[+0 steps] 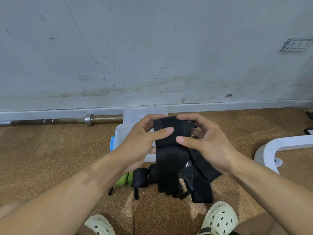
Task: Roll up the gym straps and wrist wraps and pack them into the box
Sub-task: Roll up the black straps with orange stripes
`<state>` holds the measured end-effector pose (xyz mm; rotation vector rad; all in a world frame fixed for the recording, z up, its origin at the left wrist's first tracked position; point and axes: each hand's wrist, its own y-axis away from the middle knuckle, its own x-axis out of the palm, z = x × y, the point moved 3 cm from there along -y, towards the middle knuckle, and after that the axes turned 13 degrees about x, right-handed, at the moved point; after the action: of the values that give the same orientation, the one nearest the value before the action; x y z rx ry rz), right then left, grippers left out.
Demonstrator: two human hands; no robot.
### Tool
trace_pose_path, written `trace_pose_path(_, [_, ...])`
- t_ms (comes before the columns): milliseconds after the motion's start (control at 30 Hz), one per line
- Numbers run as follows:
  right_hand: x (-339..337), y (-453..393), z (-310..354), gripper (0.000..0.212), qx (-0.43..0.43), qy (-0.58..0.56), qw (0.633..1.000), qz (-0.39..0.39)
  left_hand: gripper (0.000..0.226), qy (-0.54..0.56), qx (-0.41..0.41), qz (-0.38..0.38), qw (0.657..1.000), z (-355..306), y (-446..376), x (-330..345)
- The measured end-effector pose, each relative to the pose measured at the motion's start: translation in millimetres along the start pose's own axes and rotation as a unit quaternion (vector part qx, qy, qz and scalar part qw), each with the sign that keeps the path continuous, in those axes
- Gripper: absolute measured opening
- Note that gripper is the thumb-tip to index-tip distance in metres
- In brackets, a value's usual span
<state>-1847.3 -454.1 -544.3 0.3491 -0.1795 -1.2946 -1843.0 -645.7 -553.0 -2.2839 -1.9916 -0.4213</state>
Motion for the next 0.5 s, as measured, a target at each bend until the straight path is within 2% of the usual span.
trace_pose_path(167, [-0.2,-6.0,0.2,0.062,0.081,-0.094,0.991,0.056,0.051,-0.037,0.032,0.018,0.999,0.6,2.1,0.1])
trace_pose_path(233, [2.0,-6.2,-2.1,0.058,0.102,-0.096,0.988,0.07,0.05,-0.041,0.038,0.021,0.998,1.3,2.8,-0.7])
trace_pose_path(400, [0.5,-3.4,1.1,0.058,0.043,-0.062,0.997,0.02,0.065,-0.009,0.016,0.013,1.0,4.6,2.5,1.8])
trace_pose_path(500, [3.6,1.3,1.3,0.057,0.001,-0.01,1.0,-0.008,0.057,0.041,-0.012,-0.003,0.999,6.9,4.3,7.4])
